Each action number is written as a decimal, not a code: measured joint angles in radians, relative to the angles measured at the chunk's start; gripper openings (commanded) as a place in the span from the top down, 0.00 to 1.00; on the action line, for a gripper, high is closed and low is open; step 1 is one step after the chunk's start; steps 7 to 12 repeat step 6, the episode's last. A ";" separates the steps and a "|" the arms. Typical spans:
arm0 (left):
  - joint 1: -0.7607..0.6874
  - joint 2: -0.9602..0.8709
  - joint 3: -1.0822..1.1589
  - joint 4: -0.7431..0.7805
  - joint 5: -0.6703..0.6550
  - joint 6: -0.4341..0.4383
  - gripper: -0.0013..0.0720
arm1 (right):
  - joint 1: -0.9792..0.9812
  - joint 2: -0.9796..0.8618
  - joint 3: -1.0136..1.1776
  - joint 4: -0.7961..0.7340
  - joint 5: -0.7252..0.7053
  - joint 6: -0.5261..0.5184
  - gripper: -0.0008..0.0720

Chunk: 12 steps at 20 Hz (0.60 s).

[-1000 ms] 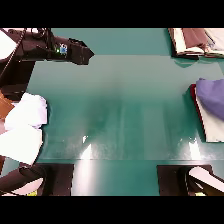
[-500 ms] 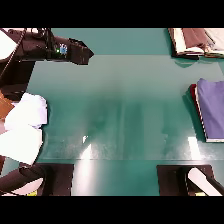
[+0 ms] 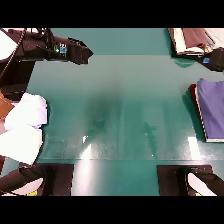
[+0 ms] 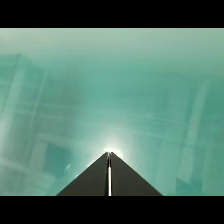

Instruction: Fold the shirts.

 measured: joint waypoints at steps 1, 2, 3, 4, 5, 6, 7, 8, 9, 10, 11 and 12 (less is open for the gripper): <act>0.000 0.000 0.000 0.000 0.000 0.000 0.95 | 0.026 0.001 0.001 -0.001 -0.003 0.000 0.96; 0.000 0.000 0.000 0.000 0.002 0.000 0.95 | 0.045 0.001 0.001 -0.001 -0.009 0.000 0.96; 0.000 0.000 0.000 0.000 0.002 0.000 0.95 | 0.060 0.001 0.001 -0.001 -0.010 0.000 0.96; 0.000 0.000 0.000 0.000 0.003 0.000 0.95 | 0.072 0.001 0.001 -0.001 -0.011 0.000 0.96; 0.000 0.000 0.000 0.000 0.003 0.000 0.95 | 0.080 0.001 0.001 -0.002 -0.011 0.000 0.97; 0.000 0.000 0.000 0.000 0.005 0.000 0.95 | 0.085 0.001 0.001 -0.002 -0.011 0.000 0.96; 0.000 0.000 0.000 0.000 0.005 0.000 0.95 | 0.085 0.001 0.001 -0.002 -0.011 0.000 0.96; 0.000 0.000 0.000 0.000 0.005 0.000 0.95 | 0.085 0.001 0.001 -0.002 -0.011 0.000 0.96; 0.000 0.000 0.000 0.000 0.005 0.000 0.95 | 0.085 0.001 0.001 -0.002 -0.011 0.000 0.96; 0.000 0.000 0.000 0.000 0.005 0.000 0.95 | 0.085 0.001 0.001 -0.002 -0.011 0.000 0.96; 0.000 0.000 0.000 0.000 0.005 0.000 0.95 | 0.085 0.001 0.001 -0.002 -0.011 0.000 0.96; 0.000 0.000 0.000 0.000 0.005 0.000 0.95 | 0.085 0.001 0.001 -0.002 -0.011 0.000 0.96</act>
